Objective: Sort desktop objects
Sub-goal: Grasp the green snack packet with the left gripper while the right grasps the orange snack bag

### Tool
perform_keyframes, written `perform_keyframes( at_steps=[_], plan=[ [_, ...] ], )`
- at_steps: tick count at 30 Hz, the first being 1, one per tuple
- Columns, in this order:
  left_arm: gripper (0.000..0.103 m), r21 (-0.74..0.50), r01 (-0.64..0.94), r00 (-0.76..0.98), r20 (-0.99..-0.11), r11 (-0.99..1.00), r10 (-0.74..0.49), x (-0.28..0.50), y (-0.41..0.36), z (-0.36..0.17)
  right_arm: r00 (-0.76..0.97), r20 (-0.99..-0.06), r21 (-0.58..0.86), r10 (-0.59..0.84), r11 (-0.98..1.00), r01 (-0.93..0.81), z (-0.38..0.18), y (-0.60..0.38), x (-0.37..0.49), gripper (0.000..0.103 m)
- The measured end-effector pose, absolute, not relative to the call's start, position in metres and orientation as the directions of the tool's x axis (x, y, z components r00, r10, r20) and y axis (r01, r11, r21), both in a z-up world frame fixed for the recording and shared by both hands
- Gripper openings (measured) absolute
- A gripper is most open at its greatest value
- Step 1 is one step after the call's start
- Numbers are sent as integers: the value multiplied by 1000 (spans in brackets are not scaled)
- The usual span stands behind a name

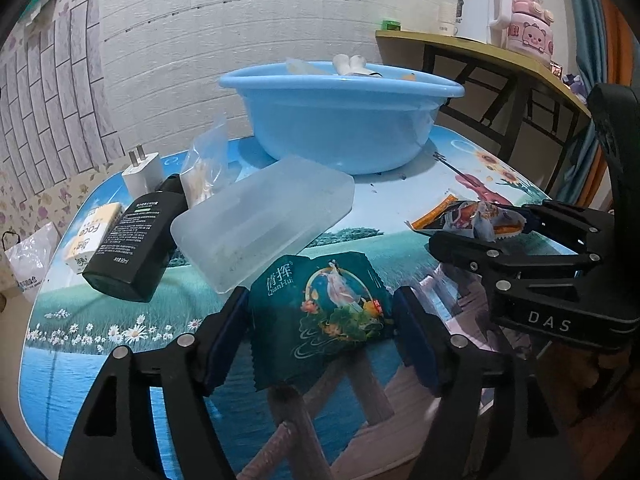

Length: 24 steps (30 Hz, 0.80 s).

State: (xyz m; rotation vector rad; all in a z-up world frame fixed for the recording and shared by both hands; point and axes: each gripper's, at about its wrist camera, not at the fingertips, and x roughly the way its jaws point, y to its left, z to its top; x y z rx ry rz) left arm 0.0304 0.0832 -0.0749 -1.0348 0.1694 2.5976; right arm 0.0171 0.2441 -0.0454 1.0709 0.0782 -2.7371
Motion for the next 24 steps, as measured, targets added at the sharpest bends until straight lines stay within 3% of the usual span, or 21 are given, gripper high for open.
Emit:
perform_keyframes(
  at_steps=[1, 2, 3, 5, 10, 13, 24],
  plan=[
    [66, -18, -354, -677, -685, -935, 269, 30, 83, -75, -719, -675, 24, -165, -979, 202, -45, 245, 17, 41],
    [59, -20, -357, -678, -682, -934, 274, 31, 83, -74, -720, -674, 27, -165, -980, 199, -45, 246, 17, 36],
    [44, -23, -362, -679, -678, -932, 280, 32, 84, -73, -718, -675, 38, -170, -980, 197, -44, 248, 16, 34],
    [39, -21, -368, -678, -678, -929, 284, 33, 85, -73, -717, -673, 54, -179, -979, 195, -43, 251, 17, 31],
    [17, -47, -396, -659, -680, -917, 320, 34, 87, -70, -722, -664, 58, -192, -977, 206, -35, 252, 23, 25],
    [10, -50, -407, -659, -675, -912, 331, 35, 88, -67, -731, -651, 65, -205, -974, 216, -27, 250, 27, 25],
    [9, -50, -379, -674, -669, -924, 313, 36, 83, -62, -749, -630, 78, -205, -976, 202, -19, 254, 30, 24]
  ],
)
